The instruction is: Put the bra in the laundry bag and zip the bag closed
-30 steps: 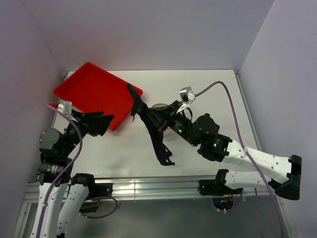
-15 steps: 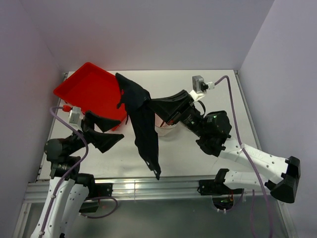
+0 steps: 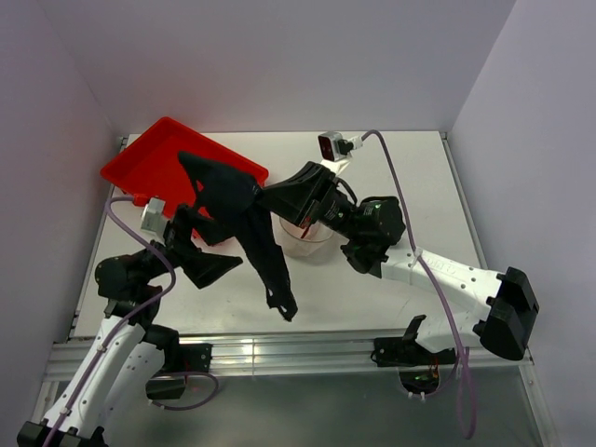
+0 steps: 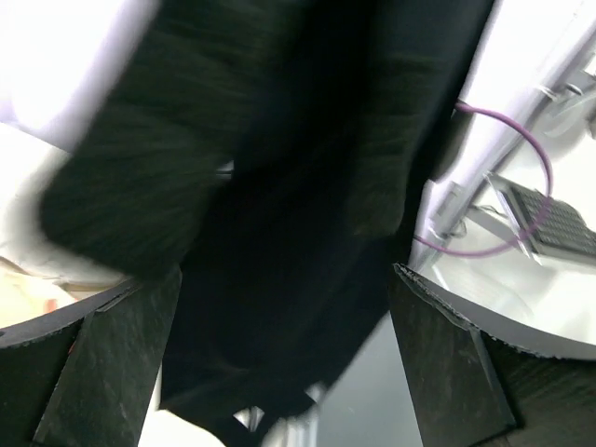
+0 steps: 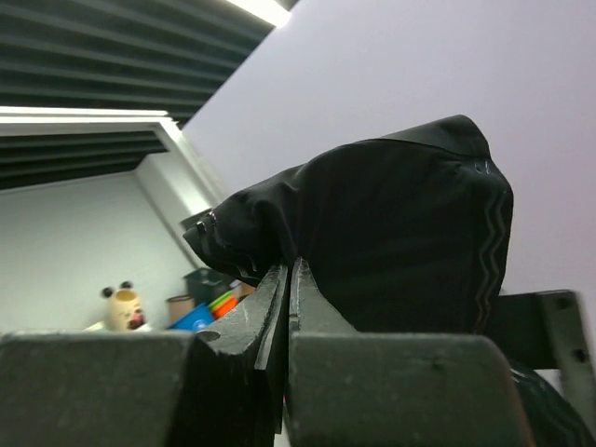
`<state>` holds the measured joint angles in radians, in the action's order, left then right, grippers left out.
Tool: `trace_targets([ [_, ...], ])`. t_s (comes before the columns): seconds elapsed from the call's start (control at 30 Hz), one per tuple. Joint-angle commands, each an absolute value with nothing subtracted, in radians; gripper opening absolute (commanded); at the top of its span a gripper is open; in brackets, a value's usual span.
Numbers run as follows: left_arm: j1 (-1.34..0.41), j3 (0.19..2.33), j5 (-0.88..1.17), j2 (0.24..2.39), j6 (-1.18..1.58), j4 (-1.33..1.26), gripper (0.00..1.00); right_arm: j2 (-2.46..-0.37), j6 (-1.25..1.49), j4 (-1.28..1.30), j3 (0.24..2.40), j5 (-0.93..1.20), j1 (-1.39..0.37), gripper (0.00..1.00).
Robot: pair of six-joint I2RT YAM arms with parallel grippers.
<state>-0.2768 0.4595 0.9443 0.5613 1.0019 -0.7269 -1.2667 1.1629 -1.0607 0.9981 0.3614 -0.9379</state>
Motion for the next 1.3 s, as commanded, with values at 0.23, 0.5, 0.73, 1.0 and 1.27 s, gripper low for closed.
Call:
trace_targets([
  [0.23,-0.281,0.497,0.687,0.43,0.778,-0.473,0.99,-1.236,1.244,-1.19,1.043,0.429,-0.925,0.0],
  [0.5,-0.287,0.496,0.903,0.54,0.971,-0.822,0.99,-1.287,1.31,-1.25,1.052,0.456,-0.925,0.0],
  [0.73,-0.334,0.465,0.934,0.621,1.106,-1.052,0.98,-1.304,1.318,-1.261,1.051,0.453,-0.923,0.0],
  [1.0,-0.37,0.463,0.94,0.604,1.104,-1.039,0.88,-1.307,1.313,-1.267,1.022,0.433,-0.893,0.0],
  [1.27,-0.397,0.471,0.922,0.615,1.097,-1.039,0.33,-1.324,1.324,-1.267,1.023,0.437,-0.881,0.0],
])
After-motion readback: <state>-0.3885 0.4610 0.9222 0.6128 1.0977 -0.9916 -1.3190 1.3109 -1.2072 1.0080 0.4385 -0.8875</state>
